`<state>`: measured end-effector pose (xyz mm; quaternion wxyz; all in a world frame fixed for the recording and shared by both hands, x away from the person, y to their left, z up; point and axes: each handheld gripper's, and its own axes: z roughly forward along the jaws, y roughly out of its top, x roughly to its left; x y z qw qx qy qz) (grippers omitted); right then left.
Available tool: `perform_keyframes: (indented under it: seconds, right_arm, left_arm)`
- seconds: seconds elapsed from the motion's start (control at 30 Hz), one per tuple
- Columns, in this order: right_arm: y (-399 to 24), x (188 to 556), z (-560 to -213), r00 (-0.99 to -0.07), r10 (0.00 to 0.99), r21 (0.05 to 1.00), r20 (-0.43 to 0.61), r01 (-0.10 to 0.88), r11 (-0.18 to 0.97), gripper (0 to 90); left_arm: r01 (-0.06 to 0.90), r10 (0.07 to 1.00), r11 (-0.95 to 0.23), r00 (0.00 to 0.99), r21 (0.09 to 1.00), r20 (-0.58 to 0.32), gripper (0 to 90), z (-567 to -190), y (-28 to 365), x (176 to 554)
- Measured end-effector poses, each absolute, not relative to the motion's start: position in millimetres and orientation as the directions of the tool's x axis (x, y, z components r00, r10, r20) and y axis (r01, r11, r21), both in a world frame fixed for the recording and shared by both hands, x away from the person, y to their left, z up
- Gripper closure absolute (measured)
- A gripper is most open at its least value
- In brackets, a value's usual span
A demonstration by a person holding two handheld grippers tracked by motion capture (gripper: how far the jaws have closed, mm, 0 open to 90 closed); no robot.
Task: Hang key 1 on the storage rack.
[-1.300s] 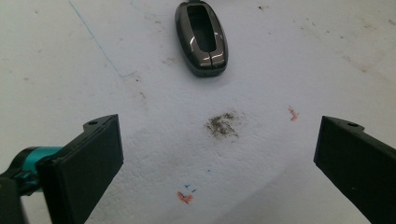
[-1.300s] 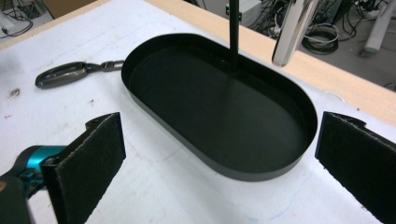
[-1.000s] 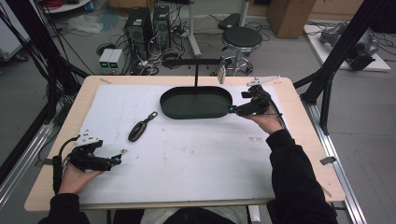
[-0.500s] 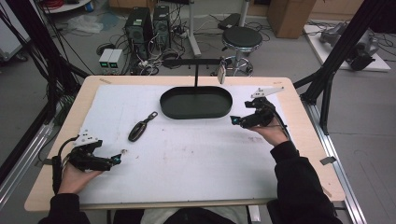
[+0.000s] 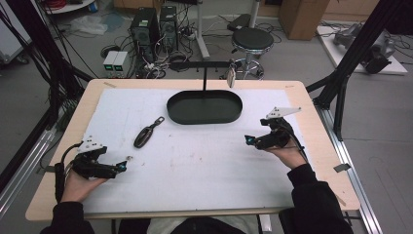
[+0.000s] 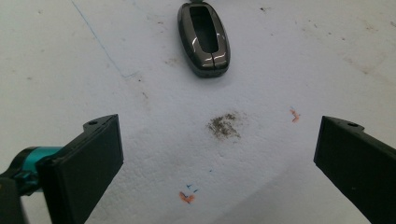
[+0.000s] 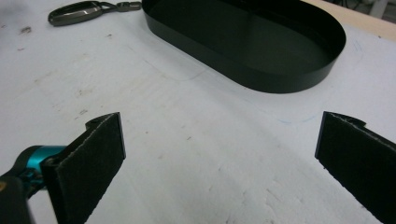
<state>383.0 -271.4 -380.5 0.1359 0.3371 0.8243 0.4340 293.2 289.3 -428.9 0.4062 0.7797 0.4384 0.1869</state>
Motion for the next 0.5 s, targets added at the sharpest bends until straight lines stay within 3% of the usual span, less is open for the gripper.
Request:
perform_keyframes:
  seconds: [0.5]
  right_arm:
    - [-288.2, 352.3, -410.9, -0.725, 0.682, 0.807, 0.098, 0.458, 0.372, 0.9]
  left_arm:
    - [0.532, 0.837, -0.286, 0.544, 0.797, -0.063, 1.8, -428.6, 289.3, 292.5]
